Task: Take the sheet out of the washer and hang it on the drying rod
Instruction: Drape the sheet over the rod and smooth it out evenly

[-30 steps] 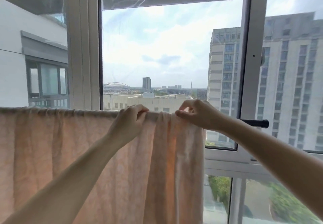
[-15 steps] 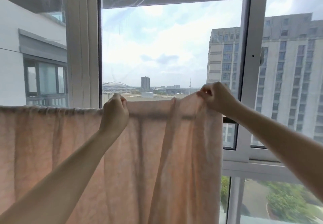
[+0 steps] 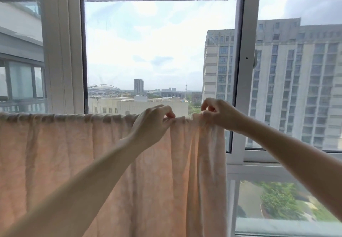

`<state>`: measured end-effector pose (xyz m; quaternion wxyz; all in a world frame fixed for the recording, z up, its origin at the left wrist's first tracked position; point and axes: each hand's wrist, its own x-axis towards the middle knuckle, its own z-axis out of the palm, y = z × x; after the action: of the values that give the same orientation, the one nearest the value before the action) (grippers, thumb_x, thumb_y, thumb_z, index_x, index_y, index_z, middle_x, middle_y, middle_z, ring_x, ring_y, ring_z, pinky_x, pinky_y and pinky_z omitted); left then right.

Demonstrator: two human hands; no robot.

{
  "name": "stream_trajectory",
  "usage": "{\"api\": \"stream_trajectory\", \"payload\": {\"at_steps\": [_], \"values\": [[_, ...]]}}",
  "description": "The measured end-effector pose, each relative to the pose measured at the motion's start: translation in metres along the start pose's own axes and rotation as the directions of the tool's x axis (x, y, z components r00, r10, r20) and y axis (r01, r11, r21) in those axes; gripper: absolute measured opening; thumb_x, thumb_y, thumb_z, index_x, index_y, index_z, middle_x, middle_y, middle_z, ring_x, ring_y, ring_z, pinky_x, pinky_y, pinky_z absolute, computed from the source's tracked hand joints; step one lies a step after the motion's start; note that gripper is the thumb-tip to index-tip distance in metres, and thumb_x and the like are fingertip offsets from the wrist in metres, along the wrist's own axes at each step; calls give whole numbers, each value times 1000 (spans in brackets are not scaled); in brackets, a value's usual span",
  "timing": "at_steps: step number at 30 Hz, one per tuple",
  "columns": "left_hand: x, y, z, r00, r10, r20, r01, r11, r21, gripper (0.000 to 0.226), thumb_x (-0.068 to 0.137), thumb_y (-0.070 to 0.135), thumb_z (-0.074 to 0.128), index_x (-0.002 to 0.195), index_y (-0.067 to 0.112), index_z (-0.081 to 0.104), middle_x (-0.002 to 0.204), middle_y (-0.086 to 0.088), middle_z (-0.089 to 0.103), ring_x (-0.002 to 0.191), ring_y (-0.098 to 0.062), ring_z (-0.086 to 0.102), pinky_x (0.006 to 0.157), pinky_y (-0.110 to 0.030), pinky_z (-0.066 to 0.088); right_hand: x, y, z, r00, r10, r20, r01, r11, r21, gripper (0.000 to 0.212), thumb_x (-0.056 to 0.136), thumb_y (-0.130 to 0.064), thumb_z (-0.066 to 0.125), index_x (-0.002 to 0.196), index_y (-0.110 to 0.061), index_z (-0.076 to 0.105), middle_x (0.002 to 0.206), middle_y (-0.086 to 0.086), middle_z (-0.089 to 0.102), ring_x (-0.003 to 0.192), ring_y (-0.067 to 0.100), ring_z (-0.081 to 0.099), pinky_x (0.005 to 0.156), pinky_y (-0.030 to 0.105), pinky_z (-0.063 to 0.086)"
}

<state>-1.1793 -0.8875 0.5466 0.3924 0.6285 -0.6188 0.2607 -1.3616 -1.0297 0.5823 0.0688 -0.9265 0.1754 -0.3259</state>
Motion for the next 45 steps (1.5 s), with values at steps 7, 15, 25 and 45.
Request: {"api": "stream_trajectory", "payload": {"at_steps": [7,15,25,45], "values": [[6,-14,-3,997,-53,-54,53,999,1,10,90,19,66,81,17,63,82,8,60,77,-13,59,72,-39,53,-18,19,-11,998,18,58,-15,998,-58,9,90,-21,65,92,-21,57,71,-4,52,59,12,45,52,17,40],[17,-19,-4,986,-64,-157,70,997,33,7,93,10,60,86,9,63,81,-1,64,75,-18,60,67,-30,45,-18,25,-24,978,63,-199,-71,997,-32,15,91,-3,60,100,-6,72,93,5,71,82,15,66,79,20,54],[22,8,8,1000,16,14,-16,1000,8,11,94,20,59,101,17,66,103,-1,68,92,-19,62,81,-38,53,20,8,5,991,9,-132,-17,998,-63,13,91,-7,63,99,-2,71,85,5,71,61,-3,60,67,14,51],[55,3,24,947,-319,39,300,923,242,15,83,4,56,89,11,67,93,-11,68,90,-33,65,77,-39,53,4,39,-28,990,94,101,-118,955,270,39,83,17,50,92,-20,57,73,2,50,63,12,47,56,23,43]]}}
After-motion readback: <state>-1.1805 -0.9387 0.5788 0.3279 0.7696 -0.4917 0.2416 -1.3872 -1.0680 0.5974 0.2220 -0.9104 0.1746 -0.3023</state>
